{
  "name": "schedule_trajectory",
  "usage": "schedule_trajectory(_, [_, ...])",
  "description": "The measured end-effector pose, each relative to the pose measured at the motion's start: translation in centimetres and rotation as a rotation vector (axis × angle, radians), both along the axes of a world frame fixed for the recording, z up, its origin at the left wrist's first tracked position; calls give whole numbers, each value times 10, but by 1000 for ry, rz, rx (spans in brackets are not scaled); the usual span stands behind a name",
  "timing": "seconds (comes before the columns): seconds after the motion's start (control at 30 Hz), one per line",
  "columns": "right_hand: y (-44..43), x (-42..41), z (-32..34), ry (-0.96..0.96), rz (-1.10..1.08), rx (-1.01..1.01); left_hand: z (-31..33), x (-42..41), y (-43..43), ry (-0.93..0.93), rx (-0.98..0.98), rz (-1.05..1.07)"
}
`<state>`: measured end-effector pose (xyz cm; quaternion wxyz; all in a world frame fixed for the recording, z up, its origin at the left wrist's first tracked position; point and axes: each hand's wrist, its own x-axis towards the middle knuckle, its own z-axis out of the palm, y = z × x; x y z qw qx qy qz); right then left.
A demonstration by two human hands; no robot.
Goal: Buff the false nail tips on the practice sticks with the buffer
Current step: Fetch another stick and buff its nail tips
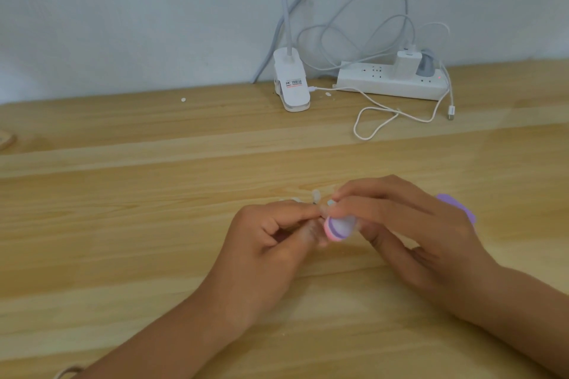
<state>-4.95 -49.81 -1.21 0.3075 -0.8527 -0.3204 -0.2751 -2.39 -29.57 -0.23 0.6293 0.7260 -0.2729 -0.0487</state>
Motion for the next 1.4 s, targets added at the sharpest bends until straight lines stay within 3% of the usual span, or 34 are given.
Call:
schedule_trajectory(0.43, [-2,1,-3,22,-8,12,-1,2,-1,37,-25,2])
schedule_trajectory(0.6, [5,-3,-6,-89,63,4,3,2,-2,19,-1,-13])
schedule_trajectory(1.33, [7,-1,-6,-130,45,68,1,2,-4,78,-151,-71])
schedule_trajectory(1.4, [1,4,-5,-124,-32,60,0,2,-3,93,-167,-70])
